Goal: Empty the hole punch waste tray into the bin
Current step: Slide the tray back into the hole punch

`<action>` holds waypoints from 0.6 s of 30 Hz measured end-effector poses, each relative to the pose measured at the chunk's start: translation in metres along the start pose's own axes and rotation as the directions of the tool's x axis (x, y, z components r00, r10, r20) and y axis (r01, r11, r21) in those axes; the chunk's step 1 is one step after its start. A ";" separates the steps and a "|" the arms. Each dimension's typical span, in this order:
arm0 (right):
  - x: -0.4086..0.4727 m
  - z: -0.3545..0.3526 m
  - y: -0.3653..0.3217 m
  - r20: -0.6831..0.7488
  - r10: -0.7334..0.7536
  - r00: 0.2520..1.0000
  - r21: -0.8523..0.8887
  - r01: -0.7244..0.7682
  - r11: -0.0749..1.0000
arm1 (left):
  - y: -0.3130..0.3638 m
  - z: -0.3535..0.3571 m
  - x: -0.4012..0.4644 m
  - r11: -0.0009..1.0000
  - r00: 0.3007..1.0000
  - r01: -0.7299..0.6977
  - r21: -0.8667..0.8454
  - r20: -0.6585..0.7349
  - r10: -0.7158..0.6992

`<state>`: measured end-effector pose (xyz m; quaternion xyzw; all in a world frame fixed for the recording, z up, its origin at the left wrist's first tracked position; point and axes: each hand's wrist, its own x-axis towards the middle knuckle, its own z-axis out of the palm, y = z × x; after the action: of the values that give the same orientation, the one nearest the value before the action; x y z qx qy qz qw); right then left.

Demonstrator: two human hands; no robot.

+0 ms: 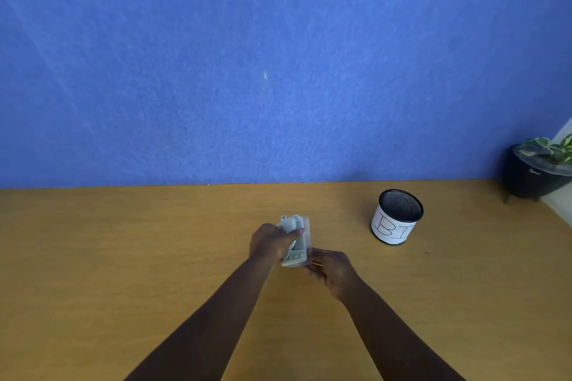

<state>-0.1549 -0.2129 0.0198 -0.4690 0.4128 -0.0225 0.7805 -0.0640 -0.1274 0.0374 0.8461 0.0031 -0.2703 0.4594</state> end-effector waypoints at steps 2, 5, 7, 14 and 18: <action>0.000 0.000 -0.001 0.007 0.000 1.000 0.008 0.000 1.000 | 0.002 0.003 -0.001 1.000 1.000 -0.006 0.011 0.004 0.006; 0.001 -0.001 -0.001 0.024 0.006 1.000 0.014 -0.006 1.000 | 0.004 0.005 0.000 1.000 1.000 -0.008 0.021 0.008 0.008; 0.001 -0.002 -0.001 0.040 0.006 0.999 0.018 -0.007 1.000 | 0.006 0.006 0.000 0.999 1.000 -0.017 0.050 0.004 0.017; 0.001 -0.003 0.000 0.076 -0.025 0.997 0.050 0.021 0.999 | 0.008 0.009 -0.002 0.990 0.998 -0.065 0.123 -0.009 0.066; 0.000 -0.003 0.001 0.074 -0.040 0.996 0.070 0.035 0.997 | 0.007 0.011 -0.006 0.985 0.994 -0.093 0.144 -0.037 0.100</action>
<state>-0.1572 -0.2147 0.0182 -0.4501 0.3732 -0.0335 0.8106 -0.0725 -0.1386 0.0404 0.8815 -0.0471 -0.2286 0.4105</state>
